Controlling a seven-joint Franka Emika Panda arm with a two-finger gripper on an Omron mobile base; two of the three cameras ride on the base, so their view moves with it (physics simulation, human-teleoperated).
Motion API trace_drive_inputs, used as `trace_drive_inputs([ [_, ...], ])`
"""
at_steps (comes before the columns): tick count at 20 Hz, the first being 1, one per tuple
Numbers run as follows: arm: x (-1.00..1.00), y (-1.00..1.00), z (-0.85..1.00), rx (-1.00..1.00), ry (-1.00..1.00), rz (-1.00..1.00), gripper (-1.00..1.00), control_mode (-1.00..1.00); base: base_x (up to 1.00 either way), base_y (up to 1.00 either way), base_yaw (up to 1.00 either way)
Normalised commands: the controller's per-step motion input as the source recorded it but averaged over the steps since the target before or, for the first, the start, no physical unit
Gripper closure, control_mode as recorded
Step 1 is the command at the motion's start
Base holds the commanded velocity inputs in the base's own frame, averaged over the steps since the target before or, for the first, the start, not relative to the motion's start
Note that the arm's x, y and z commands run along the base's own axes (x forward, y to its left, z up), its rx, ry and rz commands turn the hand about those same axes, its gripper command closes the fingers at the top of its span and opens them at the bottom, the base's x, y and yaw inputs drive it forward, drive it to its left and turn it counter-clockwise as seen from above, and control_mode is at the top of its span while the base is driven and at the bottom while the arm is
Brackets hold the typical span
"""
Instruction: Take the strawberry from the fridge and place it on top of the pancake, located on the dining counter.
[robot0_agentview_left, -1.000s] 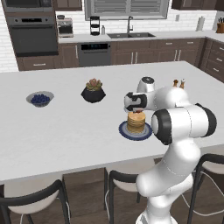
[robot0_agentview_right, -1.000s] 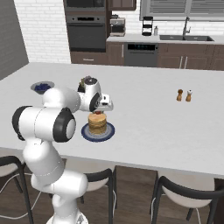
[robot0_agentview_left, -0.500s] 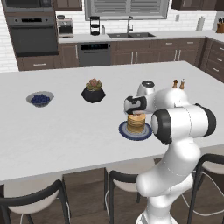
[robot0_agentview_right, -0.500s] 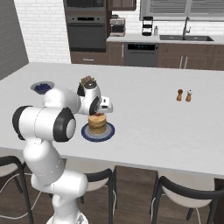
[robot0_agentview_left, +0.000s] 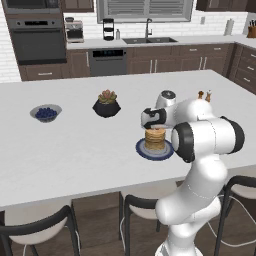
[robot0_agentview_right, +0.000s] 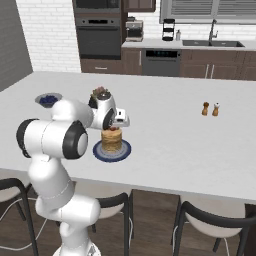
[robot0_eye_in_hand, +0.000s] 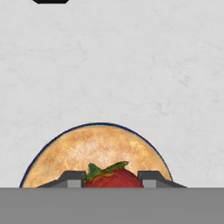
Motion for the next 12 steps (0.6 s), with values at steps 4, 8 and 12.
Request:
trace_drive_inputs([
  [4,0.31,0.0,0.0,0.0,0.0,0.0,1.0,-1.0,0.0,0.0,0.0],
  [8,0.03,0.0,0.0,0.0,0.0,0.0,1.0,-1.0,0.0,0.0,0.0],
  [12,-0.01,0.0,0.0,0.0,0.0,0.0,1.0,-1.0,0.0,0.0,0.0],
])
